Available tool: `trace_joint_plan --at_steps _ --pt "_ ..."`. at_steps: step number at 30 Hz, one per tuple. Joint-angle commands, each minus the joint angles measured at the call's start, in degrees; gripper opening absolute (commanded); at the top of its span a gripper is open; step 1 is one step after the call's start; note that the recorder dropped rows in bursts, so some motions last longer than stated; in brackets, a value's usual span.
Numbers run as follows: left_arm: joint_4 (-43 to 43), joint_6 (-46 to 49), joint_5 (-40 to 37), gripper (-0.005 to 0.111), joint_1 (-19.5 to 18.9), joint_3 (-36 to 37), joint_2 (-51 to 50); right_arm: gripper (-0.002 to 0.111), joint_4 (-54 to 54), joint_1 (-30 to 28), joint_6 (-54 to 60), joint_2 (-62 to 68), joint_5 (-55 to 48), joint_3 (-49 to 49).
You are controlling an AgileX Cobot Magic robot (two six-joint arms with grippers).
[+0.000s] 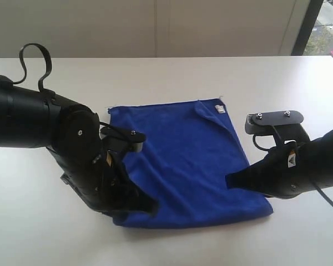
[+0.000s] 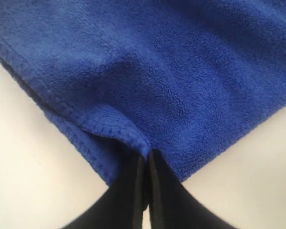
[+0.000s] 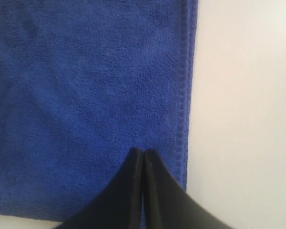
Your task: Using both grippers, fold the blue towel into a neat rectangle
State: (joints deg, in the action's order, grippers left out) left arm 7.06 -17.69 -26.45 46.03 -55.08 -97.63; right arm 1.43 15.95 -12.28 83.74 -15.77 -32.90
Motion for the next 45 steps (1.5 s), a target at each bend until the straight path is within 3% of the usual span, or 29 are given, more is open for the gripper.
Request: trace_joint_plan --at_steps 1,4,11,13,31,38,45 --pt "-0.37 -1.89 -1.83 0.000 0.39 0.36 0.49 0.000 -0.10 0.01 0.56 -0.23 0.31 0.29" --pt "-0.65 -1.91 -1.72 0.009 0.39 0.36 0.17 0.000 -0.10 0.01 0.56 -0.23 0.31 0.29" --pt "-0.88 -1.80 -0.97 0.063 0.39 0.36 0.13 0.000 -0.10 0.01 0.56 -0.23 0.31 0.29" --pt "-1.57 -1.80 -0.70 0.068 0.27 0.10 0.13 0.000 -0.10 0.01 0.56 -0.23 0.31 0.29" --pt "-4.33 -1.80 1.17 0.052 -0.82 -2.22 1.07 0.000 -0.10 0.01 0.56 -0.23 0.52 0.29" --pt "-4.33 -1.50 6.68 0.041 -0.72 -2.22 -1.32 0.000 -0.10 0.01 0.56 -0.23 0.63 0.29" --pt "-4.33 -1.50 2.25 0.038 -0.72 -2.22 -3.71 0.000 -0.10 0.01 0.56 -0.23 0.62 0.29"
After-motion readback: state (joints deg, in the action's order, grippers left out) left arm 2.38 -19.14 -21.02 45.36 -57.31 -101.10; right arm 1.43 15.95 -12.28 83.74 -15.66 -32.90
